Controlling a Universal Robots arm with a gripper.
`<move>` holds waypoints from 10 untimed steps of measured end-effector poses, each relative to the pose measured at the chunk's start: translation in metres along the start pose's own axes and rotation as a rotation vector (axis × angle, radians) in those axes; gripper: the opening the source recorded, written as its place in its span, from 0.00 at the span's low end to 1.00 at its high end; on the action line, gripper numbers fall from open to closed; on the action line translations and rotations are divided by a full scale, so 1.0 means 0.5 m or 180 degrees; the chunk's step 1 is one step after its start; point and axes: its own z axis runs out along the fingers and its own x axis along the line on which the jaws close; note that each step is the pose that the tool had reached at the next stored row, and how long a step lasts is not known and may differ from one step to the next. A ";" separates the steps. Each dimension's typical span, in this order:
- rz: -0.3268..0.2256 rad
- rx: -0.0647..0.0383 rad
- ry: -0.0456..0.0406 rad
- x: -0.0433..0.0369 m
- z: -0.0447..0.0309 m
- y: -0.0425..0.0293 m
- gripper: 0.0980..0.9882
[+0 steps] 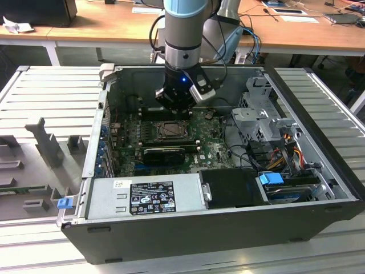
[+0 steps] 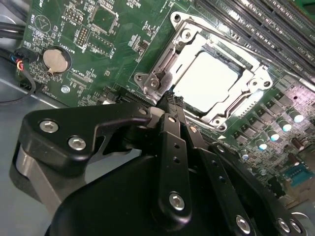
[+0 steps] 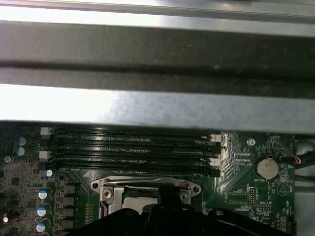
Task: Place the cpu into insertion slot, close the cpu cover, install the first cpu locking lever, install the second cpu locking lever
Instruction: 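Install the second cpu locking lever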
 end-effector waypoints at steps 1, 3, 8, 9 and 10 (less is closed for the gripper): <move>0.0000 0.0000 0.0000 0.000 0.000 -0.001 0.01; 0.0001 0.0001 0.0000 0.000 -0.002 -0.002 0.01; 0.0000 0.0000 0.0000 0.000 -0.016 -0.001 0.01; 0.0000 0.0000 0.0000 0.000 -0.020 -0.001 0.01; 0.0000 0.0000 0.0000 -0.001 -0.023 -0.001 0.01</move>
